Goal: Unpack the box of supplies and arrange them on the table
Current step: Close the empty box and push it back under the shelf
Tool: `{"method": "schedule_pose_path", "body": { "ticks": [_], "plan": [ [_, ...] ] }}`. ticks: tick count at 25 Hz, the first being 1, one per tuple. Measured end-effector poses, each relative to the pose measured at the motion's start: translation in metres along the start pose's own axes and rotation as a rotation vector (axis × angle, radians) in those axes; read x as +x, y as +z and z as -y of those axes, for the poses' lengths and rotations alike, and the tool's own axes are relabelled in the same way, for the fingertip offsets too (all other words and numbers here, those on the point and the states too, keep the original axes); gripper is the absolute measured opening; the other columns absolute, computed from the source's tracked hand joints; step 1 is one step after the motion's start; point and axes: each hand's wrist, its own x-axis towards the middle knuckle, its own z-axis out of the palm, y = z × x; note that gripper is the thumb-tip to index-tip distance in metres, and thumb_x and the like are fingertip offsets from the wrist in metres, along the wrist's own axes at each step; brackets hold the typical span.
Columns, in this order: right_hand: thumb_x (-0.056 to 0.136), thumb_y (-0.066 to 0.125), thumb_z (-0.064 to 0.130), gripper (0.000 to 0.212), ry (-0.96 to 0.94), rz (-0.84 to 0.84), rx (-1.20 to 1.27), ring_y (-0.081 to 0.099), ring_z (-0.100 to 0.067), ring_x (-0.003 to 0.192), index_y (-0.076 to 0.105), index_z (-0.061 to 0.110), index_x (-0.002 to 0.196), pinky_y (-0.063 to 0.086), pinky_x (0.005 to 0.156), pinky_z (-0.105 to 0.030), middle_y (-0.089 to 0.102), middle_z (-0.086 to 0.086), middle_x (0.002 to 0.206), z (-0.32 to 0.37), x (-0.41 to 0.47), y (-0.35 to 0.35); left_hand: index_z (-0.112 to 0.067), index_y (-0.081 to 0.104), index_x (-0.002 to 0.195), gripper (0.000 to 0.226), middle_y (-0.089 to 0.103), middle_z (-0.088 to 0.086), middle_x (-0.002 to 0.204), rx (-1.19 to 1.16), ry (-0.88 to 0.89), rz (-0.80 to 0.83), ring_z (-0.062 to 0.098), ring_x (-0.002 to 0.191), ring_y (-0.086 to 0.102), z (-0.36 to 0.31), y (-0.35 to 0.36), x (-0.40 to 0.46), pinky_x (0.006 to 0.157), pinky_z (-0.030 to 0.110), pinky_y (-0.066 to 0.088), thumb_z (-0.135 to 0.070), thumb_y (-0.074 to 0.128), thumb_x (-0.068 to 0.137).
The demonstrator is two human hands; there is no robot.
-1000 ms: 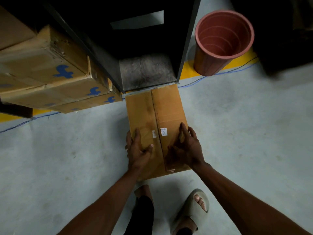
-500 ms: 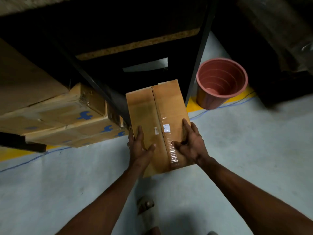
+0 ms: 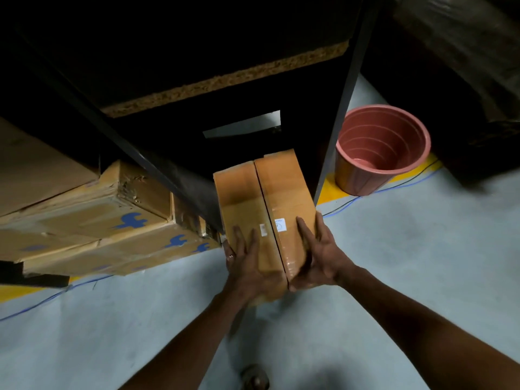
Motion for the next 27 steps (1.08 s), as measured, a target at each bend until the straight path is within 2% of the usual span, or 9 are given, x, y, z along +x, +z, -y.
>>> {"method": "schedule_pose_path", "body": {
  "ticks": [3,6,10,14,16,19,21,24,27],
  "plan": [
    [0.04,0.093,0.06,0.171,-0.07,0.08,-0.418,-0.023,-0.049,0.146,-0.034,0.028,0.15,0.021,0.119,-0.056,-0.043,-0.014,0.154,-0.01,-0.023,0.006,-0.024,-0.031,0.151,0.164,-0.047,0.016,0.151,0.412,0.091,0.076,0.049,0.139,-0.038,-0.007,0.025,-0.015,0.113,0.07,-0.007,-0.076,0.081,0.044],
    [0.052,0.095,0.046,0.163,-0.06,0.036,-0.599,-0.023,-0.05,0.145,-0.033,0.02,0.151,0.024,0.12,-0.055,-0.04,-0.017,0.156,-0.004,-0.022,0.007,-0.009,-0.025,0.153,0.167,-0.038,0.027,0.153,0.647,0.079,0.025,0.056,0.14,-0.03,-0.015,0.031,-0.007,0.112,0.075,0.0,-0.068,0.087,0.043],
    [0.062,0.088,0.042,0.15,-0.092,0.022,-0.669,-0.024,-0.048,0.146,-0.028,0.013,0.152,0.009,0.124,-0.053,-0.033,-0.021,0.158,-0.008,-0.022,0.014,-0.009,-0.024,0.153,0.167,-0.035,0.027,0.155,0.695,0.103,0.018,0.056,0.142,-0.026,-0.011,0.033,-0.006,0.114,0.072,0.0,-0.073,0.084,0.043],
    [0.072,0.076,0.023,0.126,-0.236,0.066,-0.566,-0.016,-0.033,0.152,-0.017,0.011,0.157,0.019,0.123,-0.043,-0.022,-0.011,0.164,-0.003,-0.023,-0.004,-0.016,-0.021,0.155,0.158,-0.029,0.018,0.161,0.624,0.181,-0.011,0.044,0.149,-0.019,-0.003,0.014,-0.003,0.12,0.062,0.002,-0.076,0.079,0.049],
    [0.077,0.066,0.012,0.11,-0.301,0.069,-0.552,-0.01,-0.03,0.154,-0.008,0.01,0.158,0.02,0.124,-0.041,-0.014,-0.009,0.166,0.009,-0.02,-0.016,-0.018,-0.015,0.157,0.143,-0.02,0.014,0.165,0.534,0.19,-0.067,0.038,0.152,-0.013,-0.001,0.003,0.0,0.123,0.057,0.007,-0.074,0.073,0.06],
    [0.088,0.051,0.001,0.091,-0.288,0.027,-0.565,-0.009,-0.027,0.154,-0.006,0.01,0.158,0.012,0.126,-0.036,-0.013,-0.009,0.166,0.028,-0.014,-0.03,-0.019,-0.009,0.159,0.117,-0.013,0.011,0.167,0.521,0.213,-0.103,0.036,0.154,-0.007,-0.006,-0.013,0.005,0.123,0.055,0.016,-0.06,0.066,0.079],
    [0.092,0.041,-0.003,0.083,-0.26,-0.001,-0.579,-0.009,-0.027,0.154,-0.007,0.011,0.158,0.009,0.126,-0.036,-0.013,-0.008,0.166,0.036,-0.005,-0.037,-0.018,-0.011,0.158,0.107,-0.015,0.011,0.166,0.559,0.207,-0.078,0.037,0.153,-0.008,-0.011,-0.024,0.013,0.123,0.054,0.014,-0.052,0.062,0.088],
    [0.093,0.035,-0.005,0.08,-0.248,-0.053,-0.581,-0.008,-0.027,0.154,-0.007,0.013,0.159,0.008,0.126,-0.037,-0.012,-0.007,0.167,0.045,0.015,-0.036,-0.017,-0.008,0.159,0.094,-0.011,0.012,0.167,0.582,0.211,-0.099,0.038,0.153,-0.005,-0.009,-0.036,0.026,0.123,0.053,0.014,-0.041,0.056,0.095],
    [0.096,0.033,-0.003,0.074,-0.247,-0.093,-0.606,-0.003,-0.028,0.155,-0.003,0.014,0.16,0.009,0.125,-0.036,-0.007,-0.007,0.168,0.055,0.04,-0.035,-0.017,0.0,0.16,0.091,0.004,0.013,0.167,0.622,0.2,-0.155,0.039,0.153,0.008,0.0,-0.047,0.043,0.121,0.051,0.022,-0.036,0.06,0.094]
  ]
}}
